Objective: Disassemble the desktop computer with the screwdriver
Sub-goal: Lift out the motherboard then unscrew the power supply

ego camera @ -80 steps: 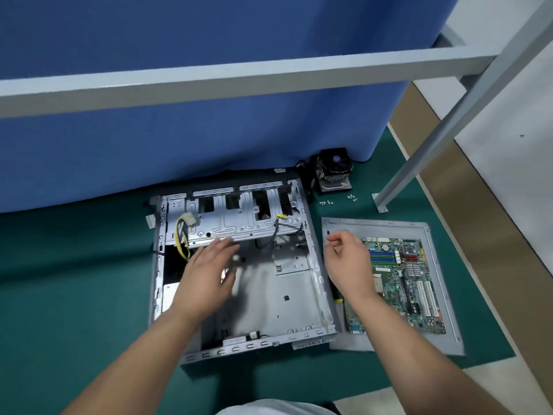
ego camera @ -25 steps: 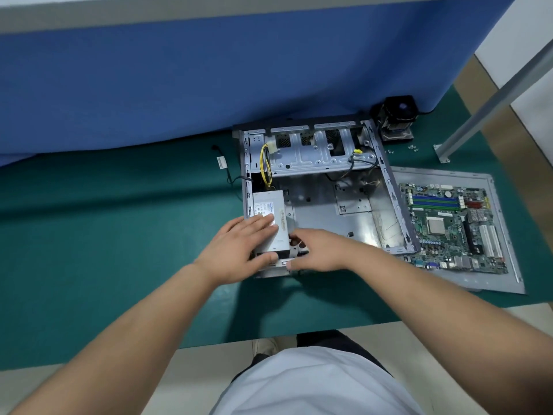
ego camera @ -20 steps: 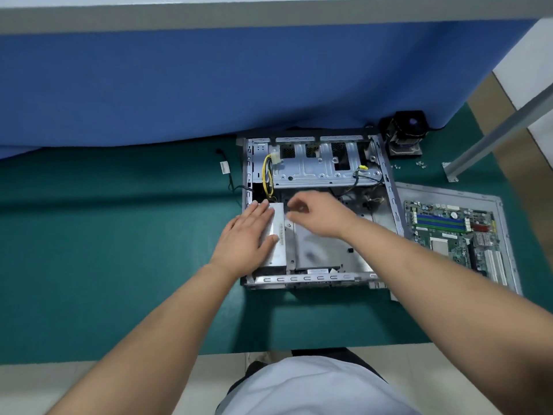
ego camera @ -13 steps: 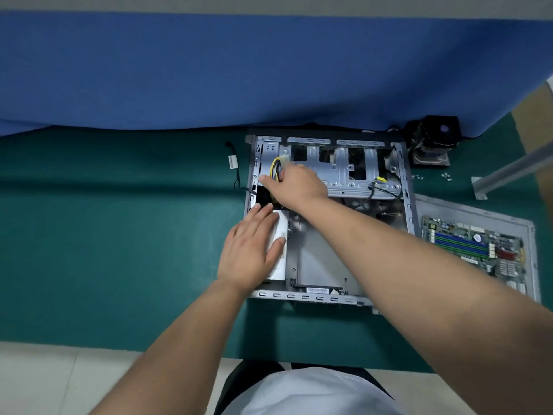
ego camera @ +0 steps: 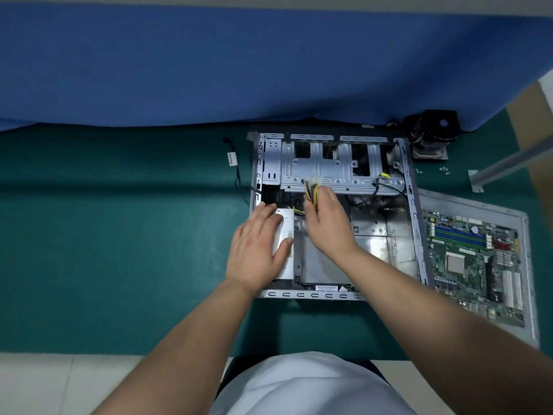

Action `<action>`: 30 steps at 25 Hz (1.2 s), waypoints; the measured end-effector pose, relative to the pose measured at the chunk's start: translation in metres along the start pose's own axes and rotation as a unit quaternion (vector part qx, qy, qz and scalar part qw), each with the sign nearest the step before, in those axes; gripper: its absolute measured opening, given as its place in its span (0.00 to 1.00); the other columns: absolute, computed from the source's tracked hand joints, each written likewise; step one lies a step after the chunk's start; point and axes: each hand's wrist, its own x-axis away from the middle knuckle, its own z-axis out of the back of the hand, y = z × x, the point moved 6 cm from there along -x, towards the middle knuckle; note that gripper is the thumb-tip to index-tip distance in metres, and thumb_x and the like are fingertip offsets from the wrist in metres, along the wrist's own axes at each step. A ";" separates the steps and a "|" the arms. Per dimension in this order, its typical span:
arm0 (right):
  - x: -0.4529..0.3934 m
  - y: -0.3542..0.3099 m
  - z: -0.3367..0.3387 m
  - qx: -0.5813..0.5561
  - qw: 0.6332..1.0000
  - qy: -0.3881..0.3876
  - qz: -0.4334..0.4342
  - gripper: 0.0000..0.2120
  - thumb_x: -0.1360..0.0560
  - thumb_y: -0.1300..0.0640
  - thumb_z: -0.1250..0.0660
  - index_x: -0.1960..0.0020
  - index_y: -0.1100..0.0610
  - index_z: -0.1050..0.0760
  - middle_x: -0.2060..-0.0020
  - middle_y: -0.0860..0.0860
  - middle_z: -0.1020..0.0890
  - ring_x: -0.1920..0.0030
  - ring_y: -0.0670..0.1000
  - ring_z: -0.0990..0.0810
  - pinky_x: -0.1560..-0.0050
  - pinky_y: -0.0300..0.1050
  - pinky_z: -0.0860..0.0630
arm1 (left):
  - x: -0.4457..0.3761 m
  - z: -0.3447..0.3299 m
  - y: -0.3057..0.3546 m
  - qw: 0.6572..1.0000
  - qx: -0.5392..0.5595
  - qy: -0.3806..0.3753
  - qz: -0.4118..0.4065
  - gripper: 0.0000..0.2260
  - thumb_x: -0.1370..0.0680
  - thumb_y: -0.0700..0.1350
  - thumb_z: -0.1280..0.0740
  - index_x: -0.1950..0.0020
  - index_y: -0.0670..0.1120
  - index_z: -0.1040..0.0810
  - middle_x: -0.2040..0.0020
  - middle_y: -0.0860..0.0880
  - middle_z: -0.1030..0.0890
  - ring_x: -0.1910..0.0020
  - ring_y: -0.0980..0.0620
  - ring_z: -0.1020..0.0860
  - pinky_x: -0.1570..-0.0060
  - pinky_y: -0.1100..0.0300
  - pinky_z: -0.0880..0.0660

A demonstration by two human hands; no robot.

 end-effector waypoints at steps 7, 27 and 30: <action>0.055 0.030 -0.008 -0.058 0.982 -0.106 -0.145 0.08 0.20 0.56 0.34 0.46 0.43 0.22 0.48 0.43 0.15 0.50 0.52 0.16 0.46 0.46 0.21 | -0.003 0.005 -0.010 0.965 -0.055 -0.242 -0.084 0.47 0.28 0.73 0.35 0.17 0.50 0.46 0.16 0.55 0.60 0.18 0.55 0.64 0.22 0.41 0.44; 0.058 0.001 -0.011 -0.093 0.969 -0.081 -0.212 0.06 0.21 0.56 0.35 0.48 0.48 0.21 0.51 0.49 0.16 0.52 0.52 0.19 0.48 0.46 0.22 | -0.031 0.018 0.009 0.901 -0.259 -0.292 -0.188 0.47 0.36 0.73 0.29 0.29 0.49 0.43 0.18 0.41 0.46 0.20 0.40 0.46 0.30 0.40 0.33; 0.060 0.000 -0.012 -0.097 0.969 -0.083 -0.212 0.07 0.20 0.57 0.37 0.50 0.47 0.22 0.53 0.48 0.17 0.56 0.50 0.20 0.54 0.45 0.23 | -0.026 0.017 0.002 0.915 -0.224 -0.281 -0.183 0.47 0.36 0.74 0.30 0.26 0.51 0.42 0.17 0.43 0.49 0.19 0.43 0.50 0.26 0.41 0.38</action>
